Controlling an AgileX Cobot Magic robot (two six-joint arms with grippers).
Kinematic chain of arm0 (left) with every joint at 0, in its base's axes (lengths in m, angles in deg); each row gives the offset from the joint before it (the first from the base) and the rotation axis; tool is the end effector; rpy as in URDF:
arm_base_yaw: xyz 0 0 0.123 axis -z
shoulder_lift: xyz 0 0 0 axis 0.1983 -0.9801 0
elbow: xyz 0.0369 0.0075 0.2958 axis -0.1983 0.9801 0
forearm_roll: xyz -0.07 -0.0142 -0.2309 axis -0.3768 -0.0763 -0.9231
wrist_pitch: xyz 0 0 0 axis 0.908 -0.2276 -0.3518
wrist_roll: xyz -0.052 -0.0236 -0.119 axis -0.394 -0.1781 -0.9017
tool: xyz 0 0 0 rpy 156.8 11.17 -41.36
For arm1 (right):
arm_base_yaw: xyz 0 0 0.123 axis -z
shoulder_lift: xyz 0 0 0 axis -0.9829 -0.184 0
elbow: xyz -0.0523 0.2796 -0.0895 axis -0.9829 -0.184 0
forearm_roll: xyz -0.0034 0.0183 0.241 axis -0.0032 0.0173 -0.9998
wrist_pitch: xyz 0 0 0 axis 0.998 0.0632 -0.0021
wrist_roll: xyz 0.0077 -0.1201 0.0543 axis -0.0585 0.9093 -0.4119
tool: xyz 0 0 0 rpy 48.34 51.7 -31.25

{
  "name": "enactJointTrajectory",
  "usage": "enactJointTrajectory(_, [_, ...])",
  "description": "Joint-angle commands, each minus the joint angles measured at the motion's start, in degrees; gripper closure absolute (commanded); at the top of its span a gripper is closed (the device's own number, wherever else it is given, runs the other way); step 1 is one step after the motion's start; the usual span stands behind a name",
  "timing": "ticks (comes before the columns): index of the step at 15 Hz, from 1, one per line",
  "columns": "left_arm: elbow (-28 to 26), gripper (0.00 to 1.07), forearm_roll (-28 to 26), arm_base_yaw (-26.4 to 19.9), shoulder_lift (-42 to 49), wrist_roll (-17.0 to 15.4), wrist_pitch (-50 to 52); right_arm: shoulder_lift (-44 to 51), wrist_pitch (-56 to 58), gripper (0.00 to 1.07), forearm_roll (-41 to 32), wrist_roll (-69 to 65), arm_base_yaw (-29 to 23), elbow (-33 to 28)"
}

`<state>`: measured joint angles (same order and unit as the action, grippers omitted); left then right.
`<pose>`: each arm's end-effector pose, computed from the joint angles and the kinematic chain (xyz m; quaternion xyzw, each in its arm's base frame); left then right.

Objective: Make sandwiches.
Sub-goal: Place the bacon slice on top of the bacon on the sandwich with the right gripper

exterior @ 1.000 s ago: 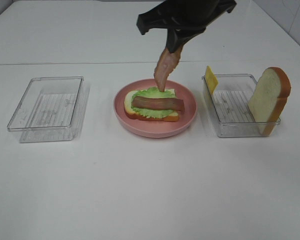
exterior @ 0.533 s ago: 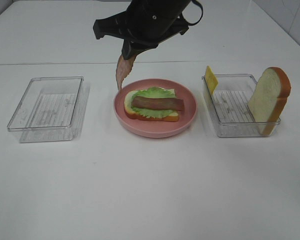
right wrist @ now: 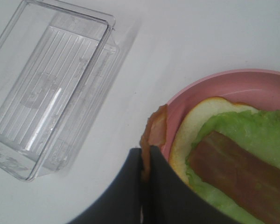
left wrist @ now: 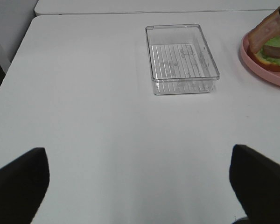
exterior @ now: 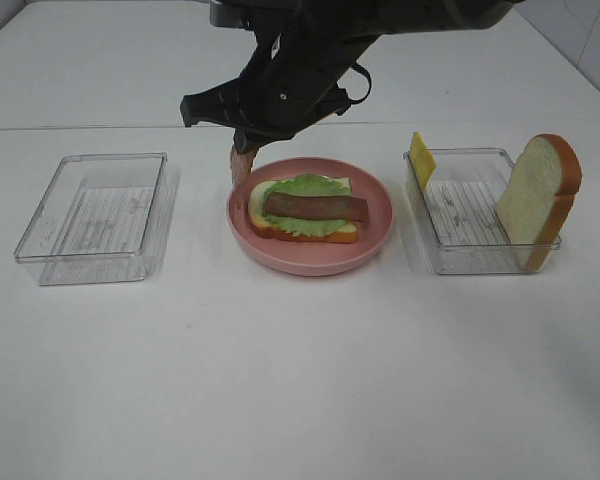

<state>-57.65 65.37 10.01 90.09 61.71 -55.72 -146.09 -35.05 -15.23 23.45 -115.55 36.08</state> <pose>0.0058 -0.0016 0.2581 -0.0135 0.8508 -0.0030 0.5253 0.4005 0.3043 0.1895 -0.1892 0.9211 0.1748 0.2920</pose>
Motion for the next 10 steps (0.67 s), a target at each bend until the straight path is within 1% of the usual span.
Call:
enactJointTrajectory(1, [0.1, 0.09, -0.1, -0.2, 0.2, -0.1, 0.2, -1.8, -1.5, 1.07, 4.8, -2.1, -0.1, 0.4])
enactJointTrajectory(3, [0.1, 0.09, -0.1, -0.2, 0.2, -0.1, 0.2, -3.8, -1.3, 1.07, 12.0, -7.2, -0.1, 0.4])
enactJointTrajectory(4, [0.1, 0.09, -0.1, -0.2, 0.2, -0.1, 0.2, -4.0, -1.1, 1.07, 13.3, -8.0, -0.1, 0.4])
enactJointTrajectory(5, [0.1, 0.09, -0.1, -0.2, 0.2, -0.1, 0.2, -4.5, -1.1, 1.07, 19.7, -11.7, -0.1, 0.4])
enactJointTrajectory(8, [0.1, 0.09, -0.1, -0.2, 0.2, -0.1, 0.2, -4.8, -0.4, 1.07, 25.6, -15.2, -0.1, 0.4])
enactJointTrajectory(9, [0.1, 0.09, -0.1, -0.2, 0.2, -0.1, 0.2, -4.8, 0.2, 1.07, 29.3, -17.8, -0.1, 0.4])
enactJointTrajectory(10, [0.1, 0.09, -0.1, -0.2, 0.2, -0.1, 0.2, -4.8, 0.6, 1.07, 31.4, -19.2, -0.1, 0.4])
